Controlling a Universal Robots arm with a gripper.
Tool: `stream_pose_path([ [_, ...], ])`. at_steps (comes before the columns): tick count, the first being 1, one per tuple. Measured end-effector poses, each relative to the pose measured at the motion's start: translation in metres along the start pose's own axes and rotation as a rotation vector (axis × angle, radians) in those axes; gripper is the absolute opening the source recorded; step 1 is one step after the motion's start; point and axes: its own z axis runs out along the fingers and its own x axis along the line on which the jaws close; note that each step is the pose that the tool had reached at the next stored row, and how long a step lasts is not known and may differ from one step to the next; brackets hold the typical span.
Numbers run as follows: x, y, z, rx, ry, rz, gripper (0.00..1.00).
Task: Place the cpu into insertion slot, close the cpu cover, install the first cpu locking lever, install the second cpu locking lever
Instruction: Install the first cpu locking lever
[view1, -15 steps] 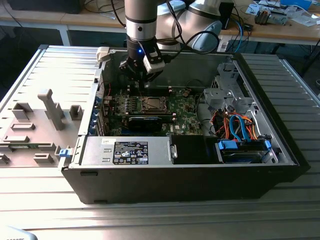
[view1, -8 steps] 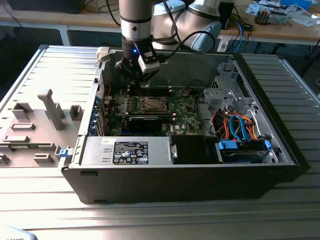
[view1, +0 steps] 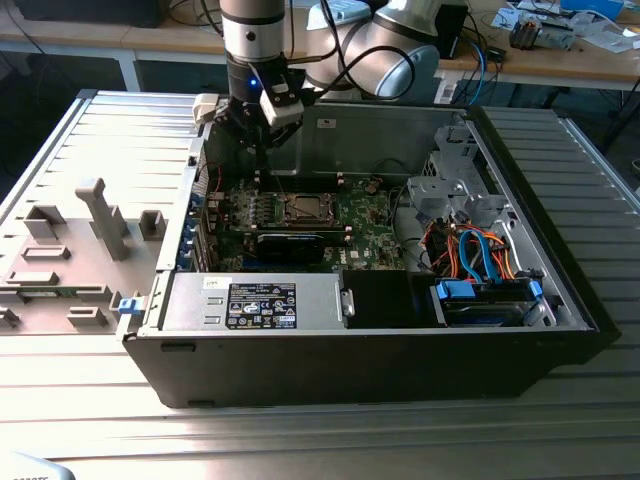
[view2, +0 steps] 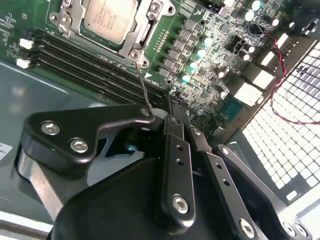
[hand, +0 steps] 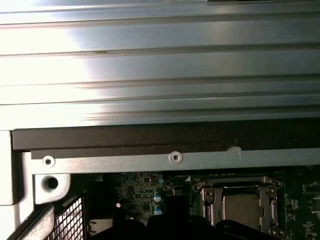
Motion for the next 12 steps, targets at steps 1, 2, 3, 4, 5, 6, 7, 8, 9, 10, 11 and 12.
stream_pose_path([
  [1,-0.0002,0.0000,-0.0001,0.0001,0.0002,0.000,0.11],
  [2,-0.0007,0.0000,-0.0001,0.0001,0.0003,0.000,0.11],
  [3,-0.0013,0.0001,0.0000,0.0001,0.0001,0.000,0.11],
  [4,-0.0021,0.0001,0.0000,-0.0001,0.0000,0.000,0.11],
  [5,-0.0030,0.0002,0.0001,-0.0001,0.0000,0.000,0.11],
  [6,-0.0044,0.0003,0.0001,0.0000,0.0001,0.000,0.11],
  [7,-0.0055,0.0005,0.0001,0.0000,0.0000,0.000,0.11],
  [8,-0.0065,0.0005,0.0001,0.0000,0.0000,0.000,0.11],
  [9,-0.0076,0.0006,0.0001,0.0000,0.0000,0.000,0.11],
  [10,-0.0085,0.0006,0.0001,0.0000,0.0000,0.000,0.11],
  [11,-0.0095,0.0007,0.0001,0.0000,0.0000,0.000,0.11],
  [12,-0.0102,0.0007,0.0001,0.0000,0.0000,0.000,0.11],
])
